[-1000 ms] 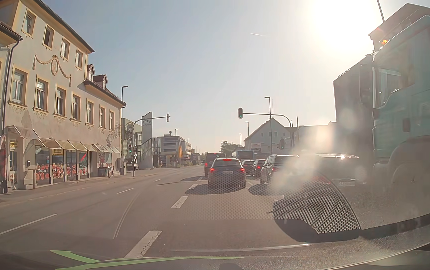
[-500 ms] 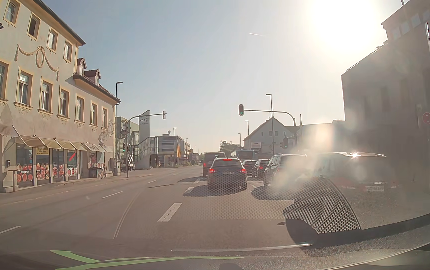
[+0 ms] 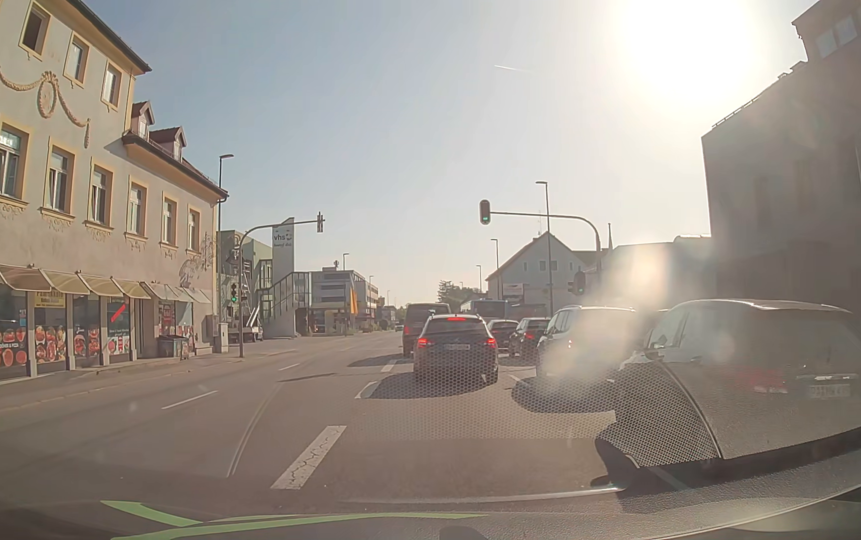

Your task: Follow the waypoints while adhering to traffic rules and regulations

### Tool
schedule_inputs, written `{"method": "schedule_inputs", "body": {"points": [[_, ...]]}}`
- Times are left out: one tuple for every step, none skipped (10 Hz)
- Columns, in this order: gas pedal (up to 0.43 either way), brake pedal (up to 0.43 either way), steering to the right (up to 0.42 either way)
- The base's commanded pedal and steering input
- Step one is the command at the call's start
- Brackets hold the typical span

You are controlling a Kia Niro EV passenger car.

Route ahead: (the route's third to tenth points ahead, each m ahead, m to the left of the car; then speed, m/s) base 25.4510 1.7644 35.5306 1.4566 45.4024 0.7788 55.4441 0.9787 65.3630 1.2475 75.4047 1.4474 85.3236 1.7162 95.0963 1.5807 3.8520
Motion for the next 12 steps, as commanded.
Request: {"method": "schedule_inputs", "body": {"points": [[0.000, 0.000, 0.006], [0.000, 0.000, 0.006], [0.000, 0.000, 0.005], [0.000, 0.000, 0.005], [0.000, 0.000, 0.005], [0.000, 0.000, 0.004], [0.000, 0.000, 0.004], [0.000, 0.000, 0.003], [0.000, 0.000, 0.002], [0.000, 0.000, 0.002], [0.000, 0.000, 0.002], [0.000, 0.000, 0.002]]}}
